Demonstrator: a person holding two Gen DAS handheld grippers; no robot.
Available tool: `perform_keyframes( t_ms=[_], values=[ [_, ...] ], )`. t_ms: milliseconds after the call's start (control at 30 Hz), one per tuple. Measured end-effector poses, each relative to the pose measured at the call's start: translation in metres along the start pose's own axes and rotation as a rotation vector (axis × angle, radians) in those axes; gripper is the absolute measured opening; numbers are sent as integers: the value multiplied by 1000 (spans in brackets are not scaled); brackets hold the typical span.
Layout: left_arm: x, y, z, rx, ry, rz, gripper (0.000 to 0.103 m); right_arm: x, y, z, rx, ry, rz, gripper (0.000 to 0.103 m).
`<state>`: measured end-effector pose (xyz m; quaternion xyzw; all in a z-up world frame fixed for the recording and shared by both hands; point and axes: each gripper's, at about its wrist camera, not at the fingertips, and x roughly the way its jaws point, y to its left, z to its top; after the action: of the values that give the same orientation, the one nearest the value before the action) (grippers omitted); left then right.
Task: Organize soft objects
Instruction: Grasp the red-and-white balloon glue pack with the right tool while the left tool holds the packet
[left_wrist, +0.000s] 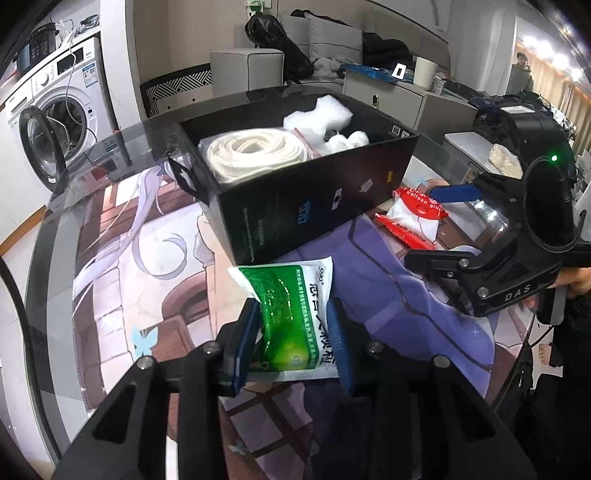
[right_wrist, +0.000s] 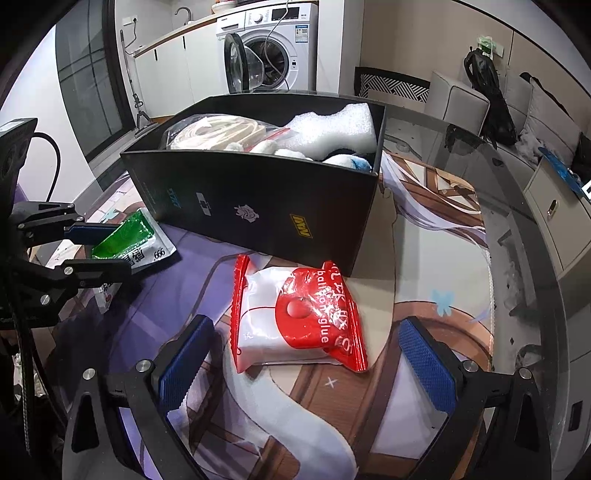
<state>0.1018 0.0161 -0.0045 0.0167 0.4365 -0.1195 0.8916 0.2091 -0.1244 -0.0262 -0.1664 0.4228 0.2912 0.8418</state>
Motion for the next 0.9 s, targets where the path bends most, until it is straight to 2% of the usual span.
perform_keyframes(
  t_ms=[267, 367, 467, 533, 600, 633, 700, 900],
  values=[
    [-9, 3, 3, -10, -25, -21, 36, 0, 2, 0, -3, -7, 10, 101],
    [-12, 4, 4, -14, -34, -25, 36, -5, 2, 0, -9, -16, 9, 94],
    [-14, 5, 5, -22, -42, -33, 36, -8, 1, 1, -12, -23, 13, 93],
    [-16, 5, 6, -23, -48, -33, 36, -7, 1, 1, -9, -21, 14, 89],
    [-17, 4, 6, -25, -51, -34, 36, -5, 1, 0, -12, -18, 16, 76],
    [-18, 4, 6, -24, -52, -34, 36, -4, 2, 0, -15, -14, 18, 75],
    [-18, 3, 6, -23, -55, -36, 36, -5, 5, 0, -32, -19, 26, 66],
    [-22, 2, 7, -23, -68, -36, 36, -9, 12, -5, -64, -24, 46, 57]
  ],
)
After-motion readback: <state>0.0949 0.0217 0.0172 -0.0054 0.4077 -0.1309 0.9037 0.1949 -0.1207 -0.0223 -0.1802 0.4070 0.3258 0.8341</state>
